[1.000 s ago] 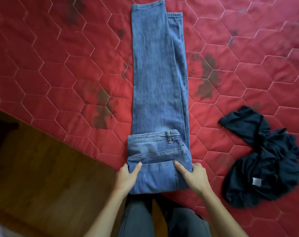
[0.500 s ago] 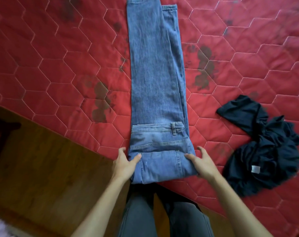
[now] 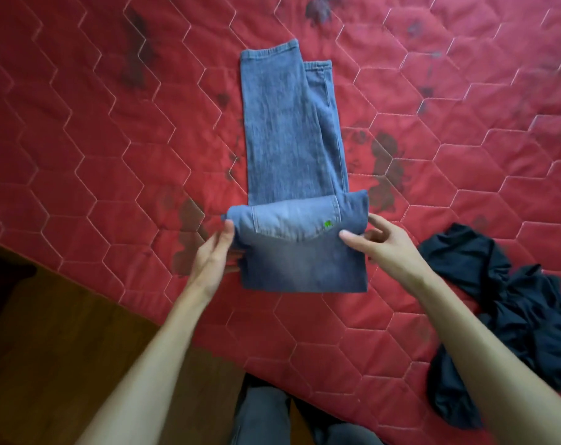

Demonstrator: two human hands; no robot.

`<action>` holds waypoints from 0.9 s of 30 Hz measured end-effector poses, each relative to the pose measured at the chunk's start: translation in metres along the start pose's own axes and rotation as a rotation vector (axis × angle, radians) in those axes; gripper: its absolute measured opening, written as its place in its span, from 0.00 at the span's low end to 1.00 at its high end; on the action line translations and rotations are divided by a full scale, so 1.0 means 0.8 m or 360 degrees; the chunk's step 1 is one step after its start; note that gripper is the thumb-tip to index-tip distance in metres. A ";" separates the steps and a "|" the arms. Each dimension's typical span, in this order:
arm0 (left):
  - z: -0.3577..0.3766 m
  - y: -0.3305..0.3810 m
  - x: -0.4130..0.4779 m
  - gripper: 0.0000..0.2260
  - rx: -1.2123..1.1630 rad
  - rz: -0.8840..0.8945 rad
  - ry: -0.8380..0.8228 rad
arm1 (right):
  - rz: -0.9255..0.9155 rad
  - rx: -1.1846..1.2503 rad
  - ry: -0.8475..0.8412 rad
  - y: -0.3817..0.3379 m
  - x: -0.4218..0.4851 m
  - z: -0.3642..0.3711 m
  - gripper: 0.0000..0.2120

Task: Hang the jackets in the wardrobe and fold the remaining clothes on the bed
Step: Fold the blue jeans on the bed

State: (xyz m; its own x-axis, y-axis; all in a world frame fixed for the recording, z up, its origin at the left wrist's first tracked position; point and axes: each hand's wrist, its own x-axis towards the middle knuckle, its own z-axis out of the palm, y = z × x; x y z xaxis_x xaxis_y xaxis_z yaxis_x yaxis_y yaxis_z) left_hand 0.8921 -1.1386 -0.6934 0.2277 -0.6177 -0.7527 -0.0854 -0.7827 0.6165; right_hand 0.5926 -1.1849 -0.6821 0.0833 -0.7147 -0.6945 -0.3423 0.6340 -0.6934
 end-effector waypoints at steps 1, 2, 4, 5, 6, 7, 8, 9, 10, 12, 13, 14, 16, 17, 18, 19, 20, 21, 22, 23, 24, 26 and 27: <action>0.003 0.002 0.013 0.43 0.0166 0.0045 0.0005 | -0.0018 -0.0191 0.0092 0.006 0.021 0.004 0.19; 0.008 0.004 0.023 0.40 0.0309 0.0065 0.0003 | -0.0028 -0.0320 0.0155 0.010 0.038 0.008 0.19; 0.020 0.001 0.046 0.35 0.0428 0.0024 0.0078 | 0.0004 -0.0271 0.0180 0.018 0.065 0.019 0.19; 0.027 -0.001 0.055 0.33 0.0410 0.0021 0.0120 | 0.0047 -0.0201 0.0182 0.020 0.071 0.024 0.18; 0.034 -0.005 0.063 0.32 0.0362 -0.0002 0.0140 | 0.0102 -0.0165 0.0198 0.023 0.074 0.028 0.18; 0.040 -0.008 0.067 0.31 0.0344 -0.0041 0.0152 | 0.0152 -0.0167 0.0221 0.027 0.072 0.031 0.19; 0.045 -0.014 0.069 0.31 0.0415 -0.0098 0.0175 | 0.0194 -0.0194 0.0244 0.034 0.070 0.033 0.20; 0.048 -0.020 0.069 0.31 0.0523 -0.0171 0.0195 | 0.0240 -0.0226 0.0262 0.042 0.064 0.034 0.20; 0.049 -0.026 0.065 0.32 0.0601 -0.0240 0.0190 | 0.0293 -0.0249 0.0265 0.049 0.057 0.034 0.20; 0.049 -0.045 0.052 0.33 0.0634 -0.0353 0.0089 | 0.0401 -0.0266 0.0197 0.065 0.038 0.032 0.19; 0.048 -0.054 0.043 0.33 0.0654 -0.0409 0.0029 | 0.0456 -0.0274 0.0144 0.073 0.028 0.031 0.19; 0.046 -0.062 0.032 0.32 0.0675 -0.0455 -0.0021 | 0.0509 -0.0298 0.0081 0.080 0.017 0.031 0.20; 0.040 -0.077 0.011 0.30 0.0751 -0.0514 -0.0029 | 0.0601 -0.0393 -0.0012 0.096 -0.005 0.033 0.24; 0.037 -0.082 0.002 0.28 0.0787 -0.0515 0.0003 | 0.0622 -0.0413 -0.0029 0.104 -0.015 0.036 0.26; 0.034 -0.086 -0.006 0.26 0.0800 -0.0516 0.0038 | 0.0634 -0.0394 -0.0034 0.111 -0.022 0.040 0.28; 0.031 -0.089 -0.012 0.24 0.0785 -0.0518 0.0070 | 0.0649 -0.0336 -0.0020 0.116 -0.029 0.043 0.27; 0.030 -0.090 -0.015 0.23 0.0739 -0.0527 0.0090 | 0.0655 -0.0253 0.0009 0.116 -0.033 0.046 0.23; 0.029 -0.090 -0.017 0.23 0.0676 -0.0531 0.0097 | 0.0665 -0.0197 0.0047 0.115 -0.036 0.049 0.18; 0.028 -0.089 -0.018 0.23 0.0595 -0.0549 0.0092 | 0.0653 -0.0172 0.0086 0.112 -0.037 0.049 0.15; 0.027 -0.087 -0.018 0.23 0.0518 -0.0569 0.0075 | 0.0647 -0.0186 0.0125 0.106 -0.038 0.048 0.15; 0.025 -0.085 -0.018 0.22 0.0471 -0.0586 0.0056 | 0.0651 -0.0181 0.0143 0.098 -0.039 0.045 0.17; 0.014 -0.076 -0.011 0.20 0.0441 -0.0550 0.0043 | 0.0633 -0.0137 0.0129 0.075 -0.037 0.034 0.23; 0.008 -0.067 -0.006 0.19 0.0397 -0.0520 0.0058 | 0.0587 -0.0110 0.0120 0.058 -0.036 0.027 0.25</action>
State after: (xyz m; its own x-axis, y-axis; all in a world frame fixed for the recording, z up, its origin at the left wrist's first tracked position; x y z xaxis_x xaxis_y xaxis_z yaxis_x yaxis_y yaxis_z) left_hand 0.8893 -1.0941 -0.7245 0.3157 -0.3339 -0.8882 -0.2346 -0.9345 0.2678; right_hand 0.5948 -1.1287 -0.6988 -0.1256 -0.4633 -0.8772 -0.3990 0.8332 -0.3829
